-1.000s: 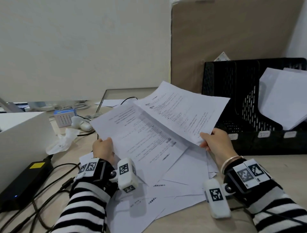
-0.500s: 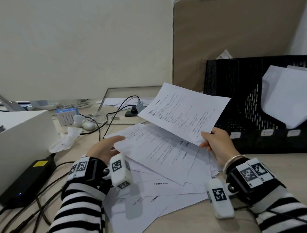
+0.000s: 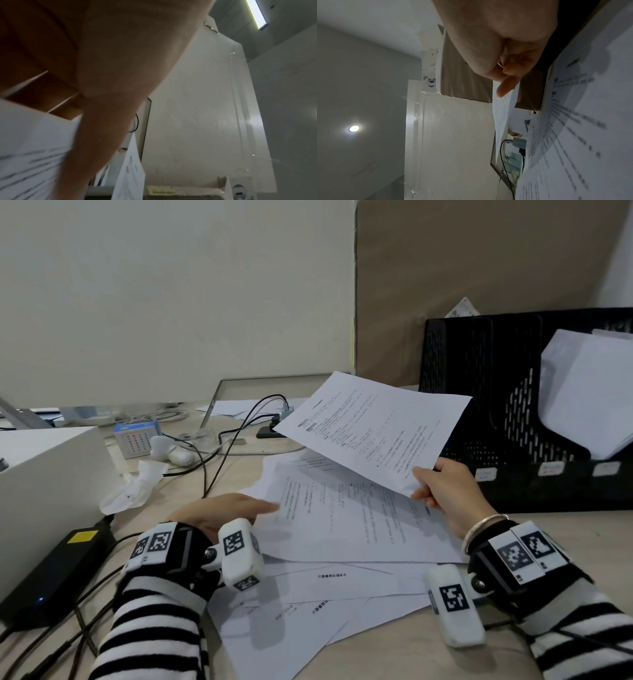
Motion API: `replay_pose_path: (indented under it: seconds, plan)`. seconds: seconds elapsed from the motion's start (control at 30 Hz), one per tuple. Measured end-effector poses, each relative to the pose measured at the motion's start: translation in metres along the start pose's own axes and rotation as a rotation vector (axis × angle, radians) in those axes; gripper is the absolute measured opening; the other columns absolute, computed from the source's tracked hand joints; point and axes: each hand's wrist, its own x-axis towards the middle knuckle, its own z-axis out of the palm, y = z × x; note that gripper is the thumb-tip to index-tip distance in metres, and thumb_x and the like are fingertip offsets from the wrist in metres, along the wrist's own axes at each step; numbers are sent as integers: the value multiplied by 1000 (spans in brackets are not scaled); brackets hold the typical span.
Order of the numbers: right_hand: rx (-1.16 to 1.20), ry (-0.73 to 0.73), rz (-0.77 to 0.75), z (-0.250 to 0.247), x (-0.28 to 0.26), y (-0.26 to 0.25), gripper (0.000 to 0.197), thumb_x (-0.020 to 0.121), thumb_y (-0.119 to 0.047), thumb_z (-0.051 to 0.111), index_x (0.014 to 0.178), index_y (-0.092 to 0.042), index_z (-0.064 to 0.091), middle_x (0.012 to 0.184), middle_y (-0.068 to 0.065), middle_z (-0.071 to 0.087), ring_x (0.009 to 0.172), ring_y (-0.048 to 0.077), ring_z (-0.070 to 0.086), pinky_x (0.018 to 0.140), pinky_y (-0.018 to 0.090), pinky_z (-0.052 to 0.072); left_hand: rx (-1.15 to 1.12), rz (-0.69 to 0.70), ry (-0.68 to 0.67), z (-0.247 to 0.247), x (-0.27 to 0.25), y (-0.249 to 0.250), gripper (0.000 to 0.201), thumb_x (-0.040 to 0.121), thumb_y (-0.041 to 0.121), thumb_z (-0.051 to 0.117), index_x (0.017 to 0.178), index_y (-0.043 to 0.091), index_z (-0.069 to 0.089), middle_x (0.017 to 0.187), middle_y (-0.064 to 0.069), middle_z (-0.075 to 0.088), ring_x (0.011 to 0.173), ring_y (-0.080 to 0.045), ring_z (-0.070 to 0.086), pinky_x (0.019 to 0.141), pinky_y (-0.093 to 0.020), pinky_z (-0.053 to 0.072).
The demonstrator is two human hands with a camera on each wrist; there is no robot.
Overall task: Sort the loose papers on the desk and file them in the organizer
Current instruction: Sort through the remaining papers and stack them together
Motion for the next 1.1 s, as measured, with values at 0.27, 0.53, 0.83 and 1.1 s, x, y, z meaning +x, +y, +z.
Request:
replay_pose_path:
  seconds: [0.27, 0.53, 0.83, 1.1]
  plan:
    - [-16, -20, -3, -1, -1, -1, 15, 96, -10, 50, 99, -15, 64, 94, -10, 67, 52, 10, 61, 42, 19, 36, -160, -31, 113, 22, 23, 4, 23, 89, 10, 66, 105, -7, 61, 87, -18, 71, 71, -29, 66, 76, -43, 55]
    - [222, -13, 66, 8, -4, 0, 21, 98, -9, 45, 79, -11, 53, 71, -9, 66, 52, 8, 66, 40, 16, 36, -634, 386, 502, 11, 19, 4, 19, 91, -11, 49, 78, 2, 55, 76, -10, 57, 68, -15, 56, 49, -18, 52]
    - [377, -36, 133, 25, -17, 1, 28, 99, -7, 44, 72, -13, 42, 56, -4, 48, 59, 12, 71, 38, 14, 40, -1223, 633, 618, 24, 19, 12, 43, 89, -19, 43, 129, -3, 49, 118, -12, 62, 105, -29, 61, 68, -28, 60]
    - [397, -156, 120, 35, -27, 2, 18, 100, -8, 41, 91, -11, 56, 55, -8, 55, 64, 12, 72, 40, 13, 38, -1243, 543, 409, 31, 28, 14, 39, 93, -1, 52, 131, 3, 53, 129, -13, 62, 115, -30, 62, 96, -44, 52]
